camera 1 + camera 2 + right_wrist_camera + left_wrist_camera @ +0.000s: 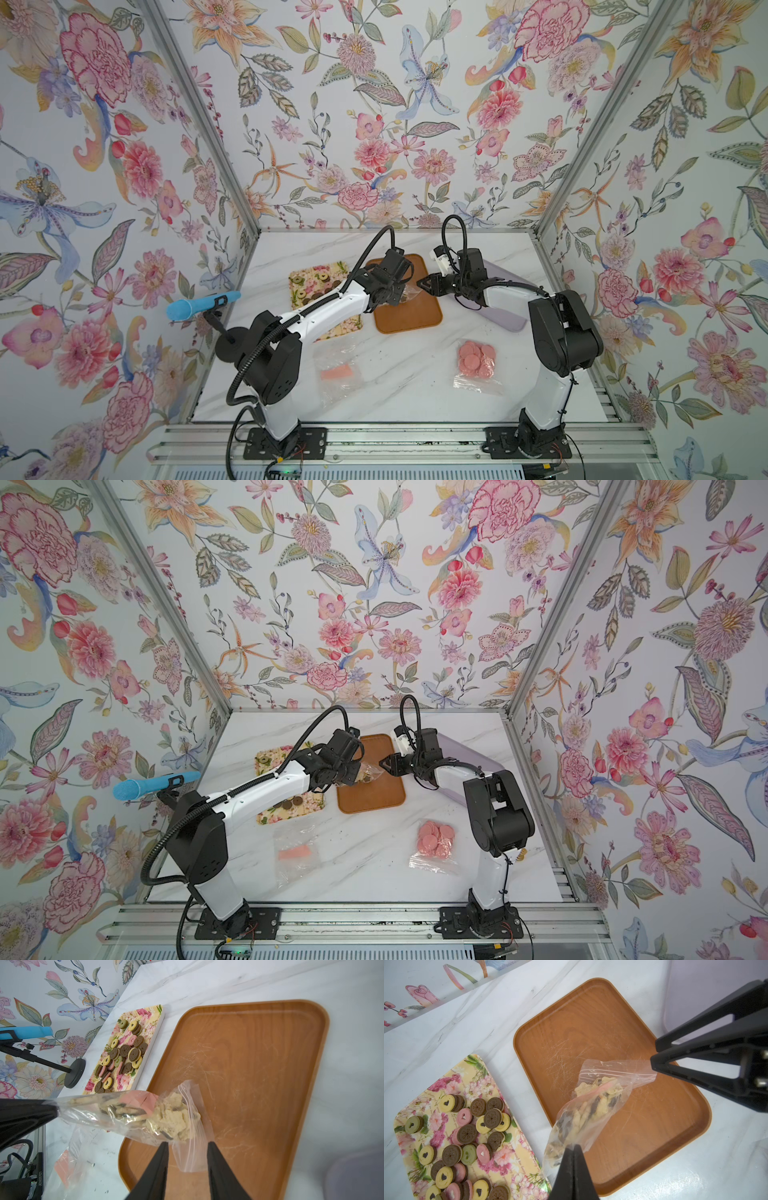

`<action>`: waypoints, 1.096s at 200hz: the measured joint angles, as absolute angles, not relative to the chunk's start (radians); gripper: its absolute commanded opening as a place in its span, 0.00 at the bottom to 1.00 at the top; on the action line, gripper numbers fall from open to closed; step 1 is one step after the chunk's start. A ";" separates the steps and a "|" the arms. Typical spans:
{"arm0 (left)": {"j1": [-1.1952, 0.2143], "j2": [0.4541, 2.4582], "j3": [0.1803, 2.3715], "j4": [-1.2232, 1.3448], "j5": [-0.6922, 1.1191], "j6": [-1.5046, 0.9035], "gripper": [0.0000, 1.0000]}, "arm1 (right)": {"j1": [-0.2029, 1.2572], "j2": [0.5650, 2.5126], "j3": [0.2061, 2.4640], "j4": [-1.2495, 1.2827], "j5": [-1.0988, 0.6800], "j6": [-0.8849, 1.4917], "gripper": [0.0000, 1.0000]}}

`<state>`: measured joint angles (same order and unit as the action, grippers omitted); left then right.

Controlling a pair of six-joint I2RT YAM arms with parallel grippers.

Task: Pour cookies out of the ziploc bag
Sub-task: 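Pour the cookies out of the ziploc bag onto the tray.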

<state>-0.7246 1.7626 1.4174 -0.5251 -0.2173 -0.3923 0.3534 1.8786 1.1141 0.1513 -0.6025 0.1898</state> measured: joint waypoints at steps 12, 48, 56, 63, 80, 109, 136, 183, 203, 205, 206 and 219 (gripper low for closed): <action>-0.725 1.763 1.411 -0.521 -0.217 -0.392 0.00 | 0.353 1.879 1.102 0.146 -0.592 0.189 0.40; -0.725 1.762 1.398 -0.515 -0.217 -0.392 0.00 | 0.353 1.879 1.099 0.155 -0.571 0.199 0.44; -0.725 1.762 1.395 -0.513 -0.217 -0.392 0.00 | 0.353 1.879 1.098 0.157 -0.567 0.201 0.45; -0.725 1.762 1.394 -0.513 -0.217 -0.392 0.00 | 0.353 1.879 1.098 0.158 -0.565 0.204 0.45; -0.725 1.761 1.392 -0.512 -0.217 -0.392 0.00 | 0.353 1.879 1.098 0.159 -0.565 0.208 0.46; -0.725 1.761 1.391 -0.512 -0.217 -0.392 0.00 | 0.353 1.892 1.098 0.162 -0.568 0.212 0.46; -0.725 1.761 1.387 -0.513 -0.217 -0.392 0.00 | 0.356 1.922 1.098 0.162 -0.574 0.215 0.46; -0.725 1.755 1.383 -0.512 -0.217 -0.392 0.00 | 0.374 1.947 1.103 0.162 -0.599 0.226 0.38; -0.725 1.748 1.377 -0.512 -0.217 -0.392 0.00 | 0.378 1.947 1.110 0.162 -0.617 0.237 0.22; -0.725 1.748 1.377 -0.513 -0.217 -0.392 0.00 | 0.379 1.947 1.111 0.162 -0.619 0.234 0.20; -0.725 1.747 1.377 -0.513 -0.217 -0.392 0.00 | 0.379 1.947 1.111 0.162 -0.622 0.231 0.19; -0.725 1.745 1.377 -0.512 -0.217 -0.392 0.00 | 0.379 1.948 1.121 0.159 -0.640 0.239 0.06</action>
<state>-0.7246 1.7454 1.3766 -0.5121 -0.2173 -0.3923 0.3794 1.9480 1.1210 0.1593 -0.6403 0.2386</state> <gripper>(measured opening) 0.047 0.152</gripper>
